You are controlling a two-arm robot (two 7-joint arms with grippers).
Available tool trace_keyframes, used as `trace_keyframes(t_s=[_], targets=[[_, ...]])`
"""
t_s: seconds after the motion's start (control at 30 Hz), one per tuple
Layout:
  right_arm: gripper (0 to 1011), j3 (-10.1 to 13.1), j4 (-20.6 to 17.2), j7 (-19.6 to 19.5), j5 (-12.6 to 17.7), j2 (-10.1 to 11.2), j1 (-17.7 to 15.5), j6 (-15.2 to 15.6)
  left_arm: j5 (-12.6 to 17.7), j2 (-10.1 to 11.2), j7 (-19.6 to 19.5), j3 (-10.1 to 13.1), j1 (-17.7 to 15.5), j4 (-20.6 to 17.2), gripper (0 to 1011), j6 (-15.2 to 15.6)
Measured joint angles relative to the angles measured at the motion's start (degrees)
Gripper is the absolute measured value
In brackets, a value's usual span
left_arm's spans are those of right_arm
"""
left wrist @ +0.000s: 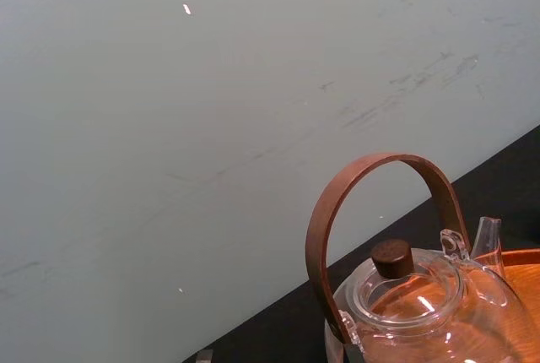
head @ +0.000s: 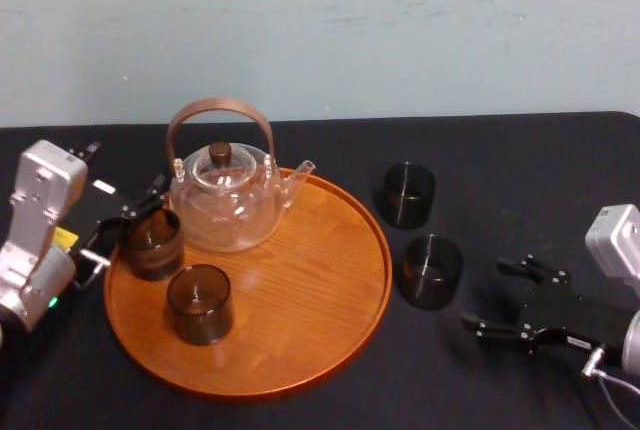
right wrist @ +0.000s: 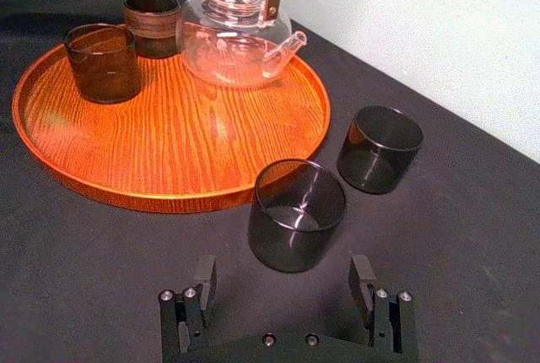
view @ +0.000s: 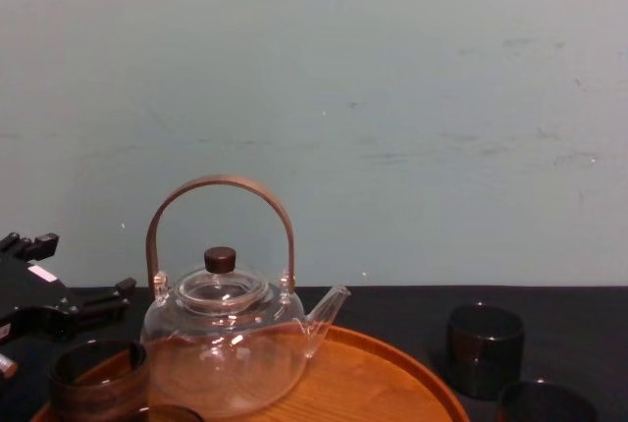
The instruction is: Pick up the glass from the table and place it on the tray.
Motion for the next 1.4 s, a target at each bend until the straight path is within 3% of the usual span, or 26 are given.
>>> trace_keyframes(t_s=[0.33, 0.6, 1.4], targets=[[1002, -0.5, 1.9, 0.6, -0.5, -3.1, 2.4, 2.0, 0.0, 0.0, 0.0, 0.0, 0.0, 0.0, 1001, 0.0], [1002, -1.1, 3.2, 0.0, 0.1, -5.4, 4.4, 6.4, 0.0, 0.0, 0.0, 0.0, 0.0, 0.0, 1001, 0.0], [1002, -4.0, 7.0, 0.1, -0.1, -8.2, 10.1, 8.9, 0.0, 0.0, 0.0, 0.0, 0.0, 0.0, 1001, 0.0]])
